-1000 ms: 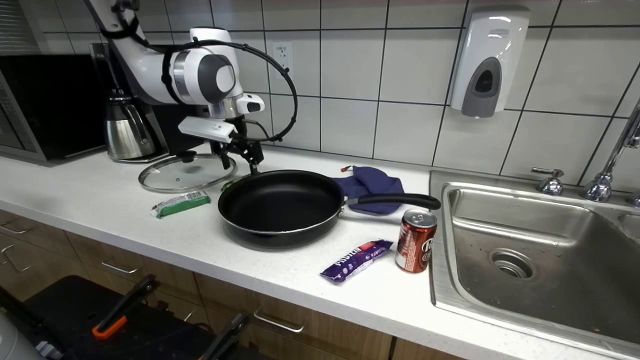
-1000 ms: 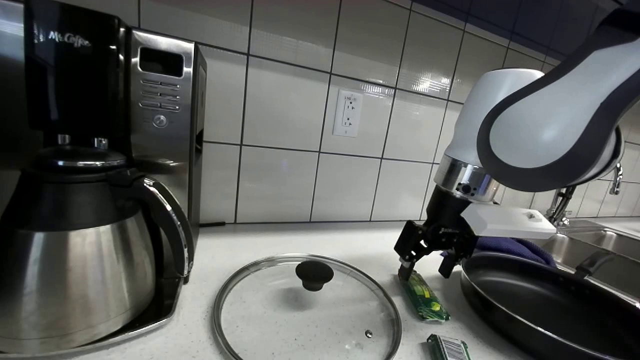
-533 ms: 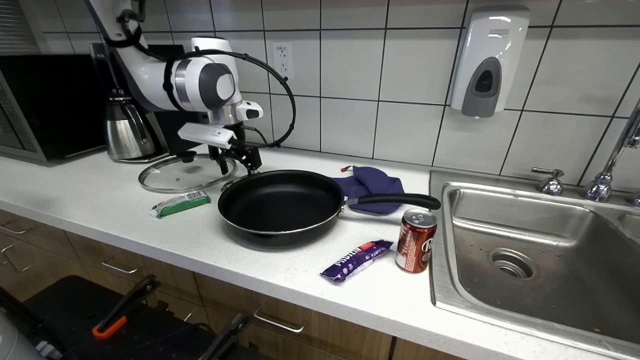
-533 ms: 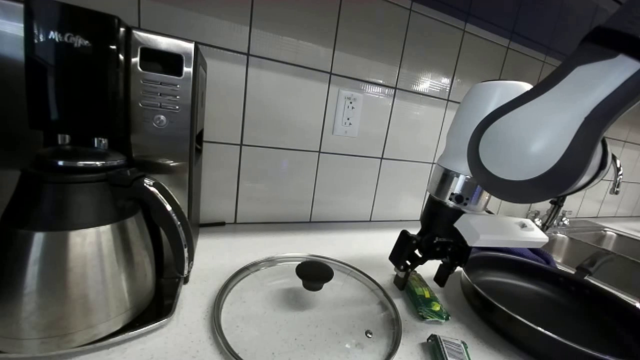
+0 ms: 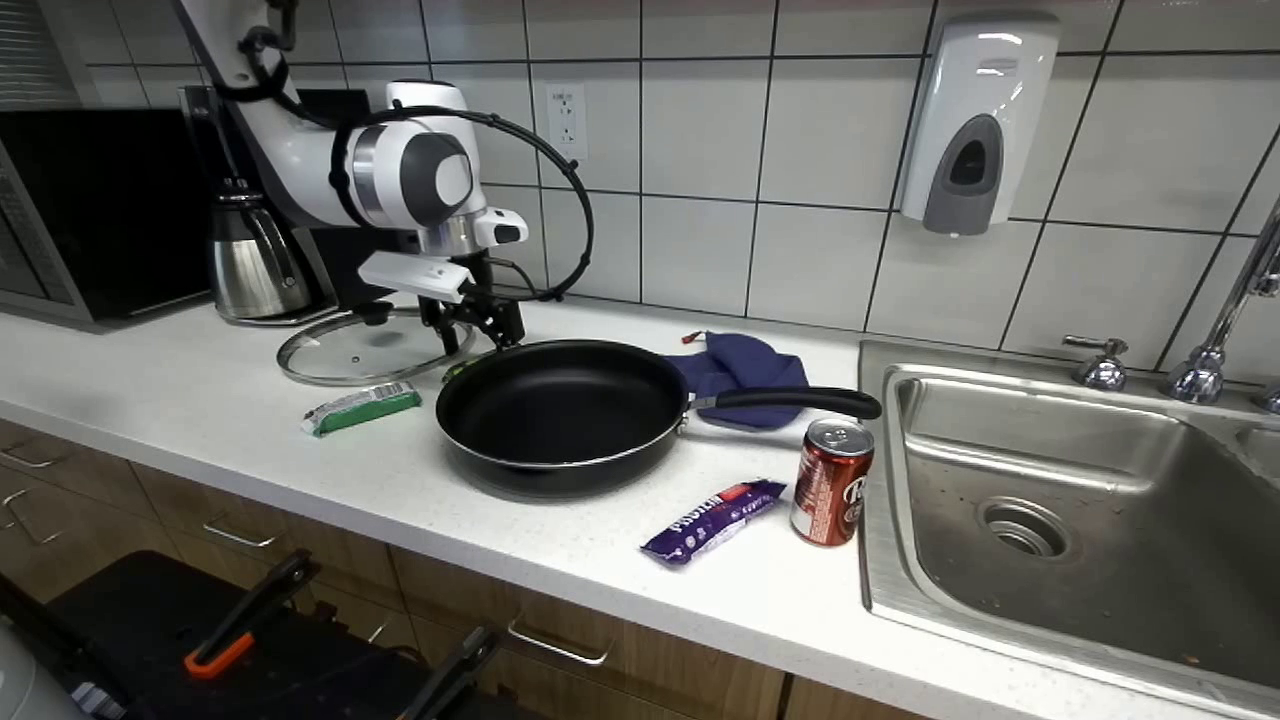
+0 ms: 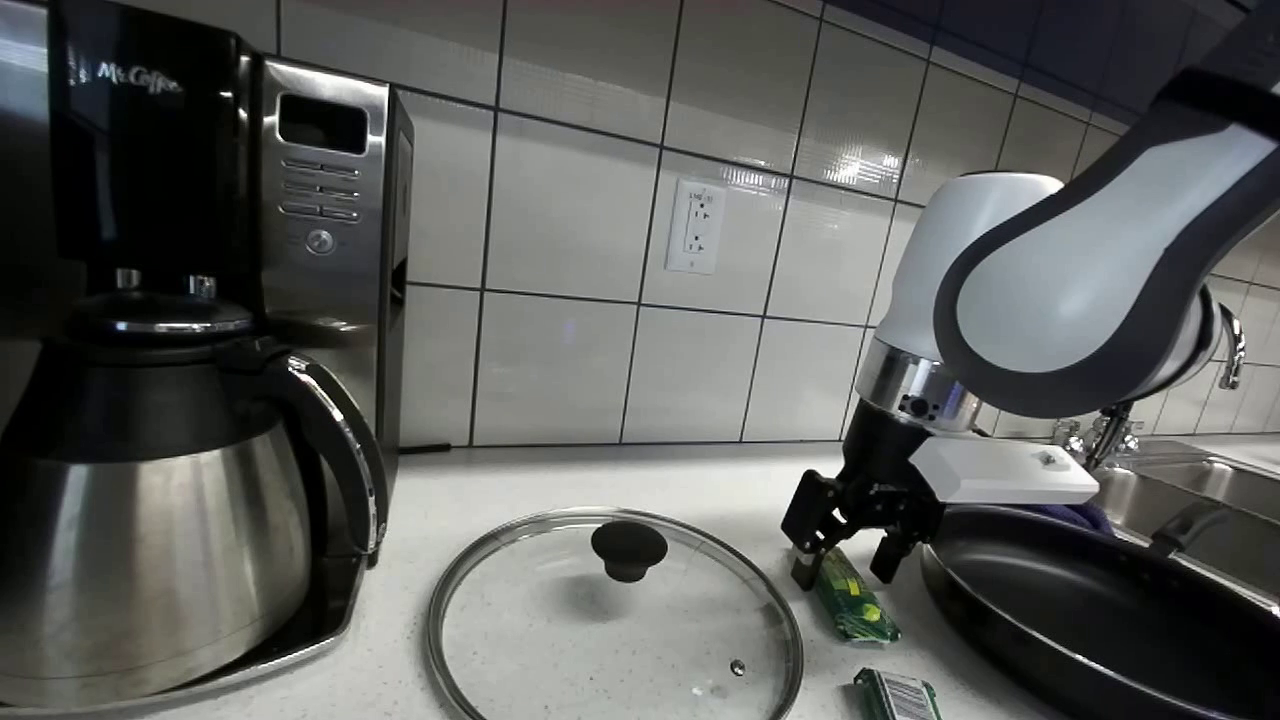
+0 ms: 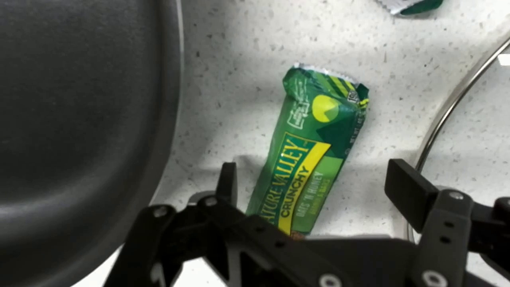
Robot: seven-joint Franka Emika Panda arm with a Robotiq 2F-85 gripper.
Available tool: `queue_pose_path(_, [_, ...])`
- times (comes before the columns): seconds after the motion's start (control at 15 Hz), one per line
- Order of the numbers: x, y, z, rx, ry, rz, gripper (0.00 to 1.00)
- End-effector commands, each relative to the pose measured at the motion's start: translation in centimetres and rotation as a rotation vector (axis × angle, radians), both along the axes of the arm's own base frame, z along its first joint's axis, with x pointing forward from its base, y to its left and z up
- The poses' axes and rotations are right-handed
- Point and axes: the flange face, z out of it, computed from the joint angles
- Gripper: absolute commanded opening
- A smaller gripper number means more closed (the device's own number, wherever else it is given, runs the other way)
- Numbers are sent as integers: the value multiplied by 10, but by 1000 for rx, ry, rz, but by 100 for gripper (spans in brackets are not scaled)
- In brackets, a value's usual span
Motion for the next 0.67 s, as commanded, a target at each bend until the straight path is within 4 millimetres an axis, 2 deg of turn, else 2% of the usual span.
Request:
queue_pose_path(0.0, [5, -6, 2, -1, -9, -4, 65])
queue_pose_path(0.47, [7, -15, 4, -29, -2, -4, 12])
queue_pose_path(0.6, [7, -13, 6, -42, -1, 3, 10])
